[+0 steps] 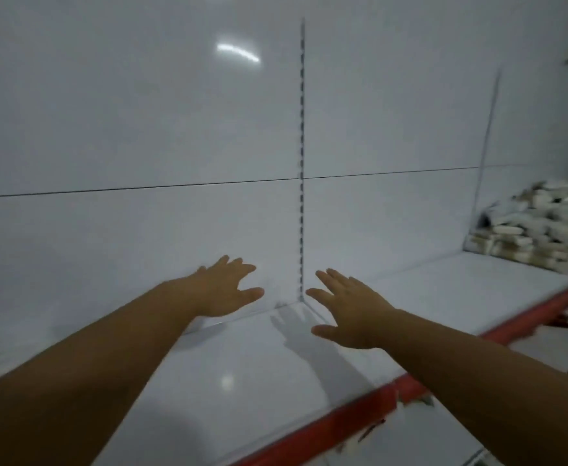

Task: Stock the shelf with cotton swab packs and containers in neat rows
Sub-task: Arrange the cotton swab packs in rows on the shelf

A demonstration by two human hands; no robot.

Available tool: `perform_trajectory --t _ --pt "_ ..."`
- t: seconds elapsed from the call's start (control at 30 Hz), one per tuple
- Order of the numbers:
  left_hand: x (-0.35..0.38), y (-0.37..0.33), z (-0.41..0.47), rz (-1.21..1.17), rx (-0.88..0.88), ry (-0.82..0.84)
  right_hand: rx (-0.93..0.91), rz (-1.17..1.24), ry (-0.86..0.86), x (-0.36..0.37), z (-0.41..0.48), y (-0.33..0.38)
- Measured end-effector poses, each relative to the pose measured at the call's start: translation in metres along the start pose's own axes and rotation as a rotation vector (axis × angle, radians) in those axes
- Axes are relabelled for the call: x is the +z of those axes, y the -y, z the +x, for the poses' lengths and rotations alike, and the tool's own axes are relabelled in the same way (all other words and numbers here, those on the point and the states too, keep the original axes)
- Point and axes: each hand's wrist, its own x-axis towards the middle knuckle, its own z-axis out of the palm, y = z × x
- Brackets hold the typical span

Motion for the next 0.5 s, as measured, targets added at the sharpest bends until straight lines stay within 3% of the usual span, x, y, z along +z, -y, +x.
perform_trajectory --t 0.1,0.23,0.4,0.5 --pt "0.001 -0.131 0.072 -0.012 0.101 0.012 0.222 -0.013 0.113 -0.027 -0.057 -0.113" --pt "0.019 -0.285 0.145 -0.032 0.302 0.037 0.428 -0.020 0.092 -0.037 -0.125 -0.238" --pt "0.046 -0.399 0.230 0.018 0.387 0.209 0.553 -0.031 0.142 -0.028 -0.195 -0.371" --pt "0.057 -0.457 0.293 -0.014 0.456 0.207 0.592 -0.070 0.165 -0.018 -0.220 -0.444"
